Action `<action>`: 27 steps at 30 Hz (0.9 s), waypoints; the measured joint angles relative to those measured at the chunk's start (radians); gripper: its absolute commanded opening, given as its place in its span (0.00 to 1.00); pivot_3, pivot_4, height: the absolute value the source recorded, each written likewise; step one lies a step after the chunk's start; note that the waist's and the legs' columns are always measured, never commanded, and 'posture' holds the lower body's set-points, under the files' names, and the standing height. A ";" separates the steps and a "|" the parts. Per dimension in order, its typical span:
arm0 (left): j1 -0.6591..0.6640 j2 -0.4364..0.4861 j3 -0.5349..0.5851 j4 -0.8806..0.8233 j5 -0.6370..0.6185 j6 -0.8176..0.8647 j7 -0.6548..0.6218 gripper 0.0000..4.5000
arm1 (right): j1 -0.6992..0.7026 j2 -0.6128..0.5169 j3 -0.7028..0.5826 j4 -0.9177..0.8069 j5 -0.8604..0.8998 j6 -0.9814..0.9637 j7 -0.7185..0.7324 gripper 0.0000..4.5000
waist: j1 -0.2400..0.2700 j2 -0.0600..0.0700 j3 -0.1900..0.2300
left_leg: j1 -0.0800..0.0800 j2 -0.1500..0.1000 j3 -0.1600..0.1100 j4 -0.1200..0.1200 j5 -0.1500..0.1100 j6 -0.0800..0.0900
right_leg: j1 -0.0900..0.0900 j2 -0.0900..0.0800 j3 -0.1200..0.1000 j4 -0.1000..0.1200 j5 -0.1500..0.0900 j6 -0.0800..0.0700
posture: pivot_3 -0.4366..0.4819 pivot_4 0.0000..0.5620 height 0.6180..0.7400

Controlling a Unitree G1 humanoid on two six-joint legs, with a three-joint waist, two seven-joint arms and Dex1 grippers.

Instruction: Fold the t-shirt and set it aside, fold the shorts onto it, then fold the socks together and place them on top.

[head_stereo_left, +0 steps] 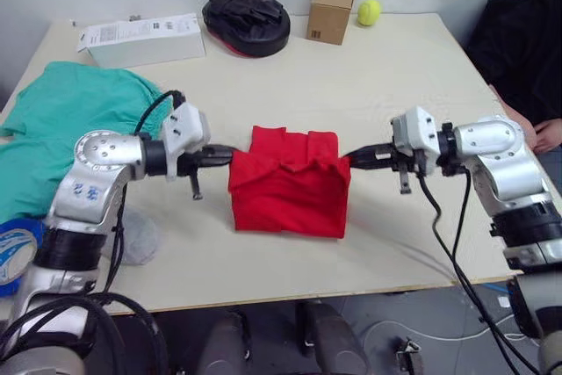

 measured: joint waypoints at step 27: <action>-0.212 -0.249 0.006 0.624 0.112 0.077 0.161 0.57 | -0.123 0.169 -0.037 0.422 -0.213 0.235 -0.155 0.66 | -0.003 0.000 0.000 | -0.015 0.000 0.004 0.011 0.004 -0.006 | -0.017 0.000 -0.004 0.012 0.002 0.003 | 0.48 0.27 1.00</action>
